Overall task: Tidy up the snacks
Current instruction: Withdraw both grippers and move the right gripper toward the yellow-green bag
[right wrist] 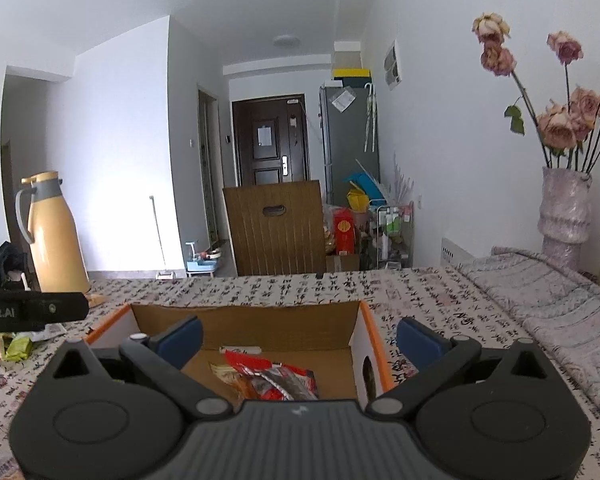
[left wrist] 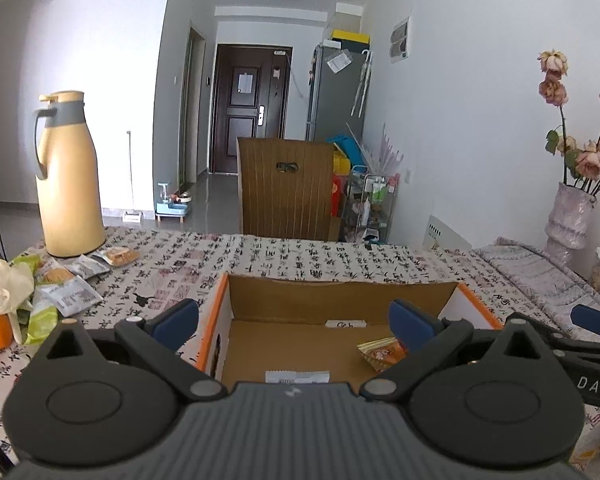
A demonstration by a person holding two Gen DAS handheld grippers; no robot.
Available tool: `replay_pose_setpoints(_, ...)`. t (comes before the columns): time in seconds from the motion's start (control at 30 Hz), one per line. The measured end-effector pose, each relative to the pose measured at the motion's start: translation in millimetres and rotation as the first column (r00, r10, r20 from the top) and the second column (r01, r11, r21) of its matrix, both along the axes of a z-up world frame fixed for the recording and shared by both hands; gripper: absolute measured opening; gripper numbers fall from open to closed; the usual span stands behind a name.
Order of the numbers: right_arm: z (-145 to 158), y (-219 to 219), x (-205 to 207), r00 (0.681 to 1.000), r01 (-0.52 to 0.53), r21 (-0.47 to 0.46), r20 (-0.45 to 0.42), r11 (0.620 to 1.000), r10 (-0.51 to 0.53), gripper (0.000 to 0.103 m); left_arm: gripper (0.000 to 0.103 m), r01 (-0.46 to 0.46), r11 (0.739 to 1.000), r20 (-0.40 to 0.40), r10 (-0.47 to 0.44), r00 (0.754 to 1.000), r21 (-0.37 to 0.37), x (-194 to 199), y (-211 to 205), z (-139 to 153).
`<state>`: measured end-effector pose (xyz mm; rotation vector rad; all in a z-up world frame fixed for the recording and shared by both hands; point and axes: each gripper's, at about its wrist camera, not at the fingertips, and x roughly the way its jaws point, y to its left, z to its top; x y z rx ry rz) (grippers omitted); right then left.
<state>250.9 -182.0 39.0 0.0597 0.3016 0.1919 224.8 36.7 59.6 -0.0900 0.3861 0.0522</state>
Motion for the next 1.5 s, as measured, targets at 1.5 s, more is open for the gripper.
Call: replay_pose_setpoints(1.5,-84,-40,-119,0.957,0.019,-0.081,-0.288,0.996,-0.042,0.08,0.103,-0.014,1.0,-0.143,0.009,0.99,-0.028,-140,28,-77)
